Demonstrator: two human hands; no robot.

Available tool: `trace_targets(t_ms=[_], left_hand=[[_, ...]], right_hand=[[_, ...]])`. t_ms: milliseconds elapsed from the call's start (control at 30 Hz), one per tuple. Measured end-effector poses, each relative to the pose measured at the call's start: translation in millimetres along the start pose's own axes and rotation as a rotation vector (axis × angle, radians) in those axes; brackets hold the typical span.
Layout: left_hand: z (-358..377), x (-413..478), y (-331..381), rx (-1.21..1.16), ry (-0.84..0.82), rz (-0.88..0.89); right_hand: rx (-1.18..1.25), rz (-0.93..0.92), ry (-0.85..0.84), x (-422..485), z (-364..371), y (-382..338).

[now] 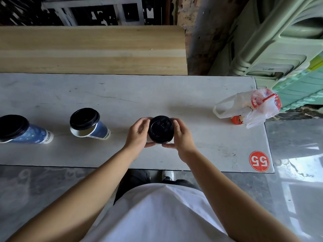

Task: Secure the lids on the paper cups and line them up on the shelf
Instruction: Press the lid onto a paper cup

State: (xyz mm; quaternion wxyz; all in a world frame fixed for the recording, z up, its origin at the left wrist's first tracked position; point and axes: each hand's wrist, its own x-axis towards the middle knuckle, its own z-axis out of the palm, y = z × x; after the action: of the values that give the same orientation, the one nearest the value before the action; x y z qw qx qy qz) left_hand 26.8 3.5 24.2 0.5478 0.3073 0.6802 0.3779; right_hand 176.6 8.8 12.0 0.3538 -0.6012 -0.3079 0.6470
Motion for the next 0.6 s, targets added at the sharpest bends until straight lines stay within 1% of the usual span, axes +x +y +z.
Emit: trace_targets(t_ms=[100,167,300,400,600], left_hand=[[-2.4,1.8,9.2,-0.015,-0.063,0.021],[-2.7,0.2,12.2,-0.021,-0.073,0.013],[3.7,-3.1,7.3,-0.07,-0.007,-0.045],[10.5,-5.5,4.5,-0.086,0.03,-0.075],[13.2,1.9,7.0,-0.071,0.073,-0.068]], right_hand=[[0.129,0.113,-0.081,3.5,-9.8,0.3],[0.208,0.169,-0.1,2.9,-13.6,4.6],[0.295,0.152,-0.066,-1.6,-14.7,13.7],[0.273,0.115,-0.054,-5.7,-13.1,13.0],[0.101,-0.006,0.013,-5.7,-6.7,5.4]])
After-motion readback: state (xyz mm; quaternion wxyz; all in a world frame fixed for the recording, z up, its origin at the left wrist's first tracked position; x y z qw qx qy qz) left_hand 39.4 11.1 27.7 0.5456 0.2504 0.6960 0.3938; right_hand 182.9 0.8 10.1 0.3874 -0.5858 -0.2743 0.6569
